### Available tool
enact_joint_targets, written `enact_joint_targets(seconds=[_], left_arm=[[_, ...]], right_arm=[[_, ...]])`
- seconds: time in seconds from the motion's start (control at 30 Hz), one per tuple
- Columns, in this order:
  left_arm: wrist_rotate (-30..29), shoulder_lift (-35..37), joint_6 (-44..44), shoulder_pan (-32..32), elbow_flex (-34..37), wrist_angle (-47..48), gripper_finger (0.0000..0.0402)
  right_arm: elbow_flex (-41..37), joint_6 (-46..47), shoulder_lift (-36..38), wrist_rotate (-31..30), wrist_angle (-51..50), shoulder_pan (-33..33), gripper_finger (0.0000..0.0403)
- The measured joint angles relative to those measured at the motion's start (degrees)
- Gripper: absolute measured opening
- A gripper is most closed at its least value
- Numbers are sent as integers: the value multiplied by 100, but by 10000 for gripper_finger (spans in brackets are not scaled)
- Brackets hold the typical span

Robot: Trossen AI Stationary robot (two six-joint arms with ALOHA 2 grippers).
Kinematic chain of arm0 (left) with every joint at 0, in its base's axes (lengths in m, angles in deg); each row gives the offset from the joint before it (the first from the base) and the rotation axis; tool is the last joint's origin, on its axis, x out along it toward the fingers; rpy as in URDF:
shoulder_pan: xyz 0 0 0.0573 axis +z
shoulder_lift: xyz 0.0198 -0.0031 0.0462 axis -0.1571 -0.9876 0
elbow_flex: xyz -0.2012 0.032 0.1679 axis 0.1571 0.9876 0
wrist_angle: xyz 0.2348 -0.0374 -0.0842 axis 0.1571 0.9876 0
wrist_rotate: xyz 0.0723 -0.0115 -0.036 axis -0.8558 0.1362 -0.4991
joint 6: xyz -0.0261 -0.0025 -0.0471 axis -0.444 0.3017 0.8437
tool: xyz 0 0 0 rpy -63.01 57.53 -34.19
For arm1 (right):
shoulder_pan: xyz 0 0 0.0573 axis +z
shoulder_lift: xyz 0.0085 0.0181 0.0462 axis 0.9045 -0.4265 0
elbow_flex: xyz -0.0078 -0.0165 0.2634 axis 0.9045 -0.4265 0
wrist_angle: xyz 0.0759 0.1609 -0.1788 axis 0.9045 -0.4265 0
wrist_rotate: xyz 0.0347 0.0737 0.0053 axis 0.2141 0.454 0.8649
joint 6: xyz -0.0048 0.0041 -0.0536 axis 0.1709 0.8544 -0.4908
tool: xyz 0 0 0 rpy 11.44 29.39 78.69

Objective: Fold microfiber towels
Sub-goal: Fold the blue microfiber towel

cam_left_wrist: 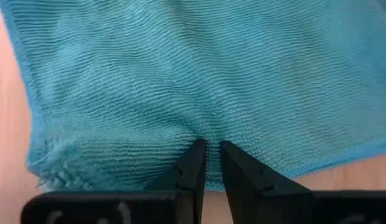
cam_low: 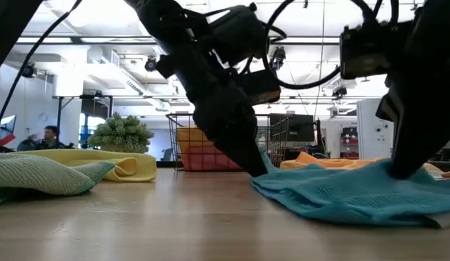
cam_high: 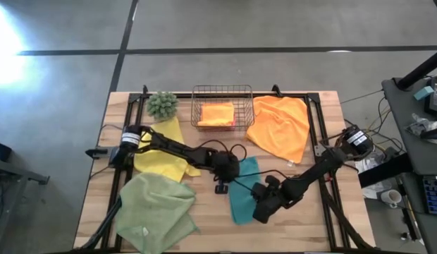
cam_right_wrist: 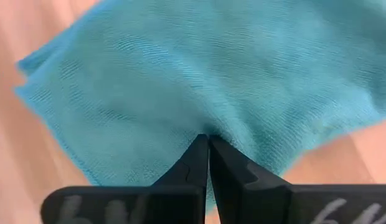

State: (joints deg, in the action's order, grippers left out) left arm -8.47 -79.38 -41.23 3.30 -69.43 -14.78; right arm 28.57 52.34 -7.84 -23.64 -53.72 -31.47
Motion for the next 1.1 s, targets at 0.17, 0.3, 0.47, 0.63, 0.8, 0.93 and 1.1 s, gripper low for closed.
enact_joint_targets(seconds=[0.17,0.3,0.47,0.63,0.8,0.93,1.1], left_arm=[[-517,268,96,-32,0,209,38],[-796,712,85,-39,16,356,39],[-803,1168,107,-177,6,672,68],[-805,1589,613,-413,-94,916,126],[-809,1769,1289,-783,-234,1200,165],[-891,1800,1294,-1301,-528,1181,168],[-1517,1777,1258,-1998,-812,1179,169]], right_arm=[[0,-93,130,-48,132,171,8],[0,-196,376,-354,62,377,8],[2,-254,729,-673,-161,704,8],[2,-627,1042,-804,-222,1027,8],[4,-940,1306,-807,-297,1294,8],[4,-1047,1479,-805,-393,1459,8],[4,-1456,1698,-805,-467,1670,9]])
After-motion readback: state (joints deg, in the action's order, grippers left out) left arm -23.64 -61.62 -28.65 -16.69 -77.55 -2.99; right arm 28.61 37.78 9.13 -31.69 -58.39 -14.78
